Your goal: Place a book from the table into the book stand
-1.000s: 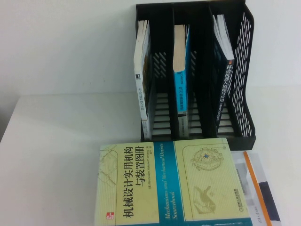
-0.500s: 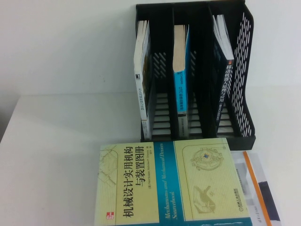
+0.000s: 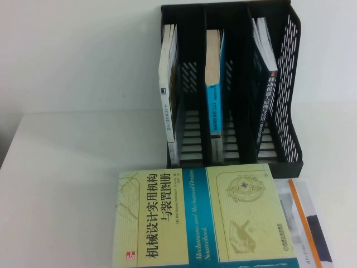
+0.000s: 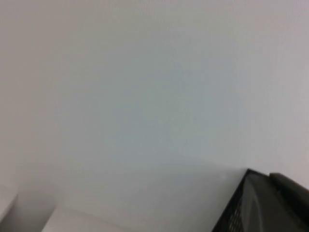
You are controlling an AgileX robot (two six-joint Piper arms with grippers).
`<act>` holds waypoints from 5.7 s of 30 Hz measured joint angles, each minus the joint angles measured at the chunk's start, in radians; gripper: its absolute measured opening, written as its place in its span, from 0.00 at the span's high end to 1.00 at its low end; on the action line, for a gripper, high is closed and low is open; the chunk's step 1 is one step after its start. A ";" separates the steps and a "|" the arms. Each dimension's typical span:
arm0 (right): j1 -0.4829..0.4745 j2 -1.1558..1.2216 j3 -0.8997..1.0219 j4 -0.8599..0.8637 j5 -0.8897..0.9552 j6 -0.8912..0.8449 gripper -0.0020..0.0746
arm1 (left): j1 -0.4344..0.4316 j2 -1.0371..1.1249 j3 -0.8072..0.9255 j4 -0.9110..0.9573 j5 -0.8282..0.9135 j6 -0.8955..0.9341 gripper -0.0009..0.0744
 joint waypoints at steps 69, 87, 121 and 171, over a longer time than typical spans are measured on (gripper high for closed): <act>0.186 0.949 0.168 0.894 0.152 -1.051 0.98 | 0.395 1.299 0.160 -1.263 0.570 1.342 0.86; 0.186 1.110 0.130 1.046 0.194 -1.138 0.98 | 0.179 1.558 0.150 -1.495 0.633 1.538 0.13; 0.185 1.205 0.078 1.125 0.280 -1.207 0.98 | 0.142 1.590 0.143 -1.560 0.634 1.625 0.29; 0.186 0.726 0.053 0.991 0.208 -1.167 0.98 | -0.474 1.136 -0.885 -0.286 0.755 0.248 0.73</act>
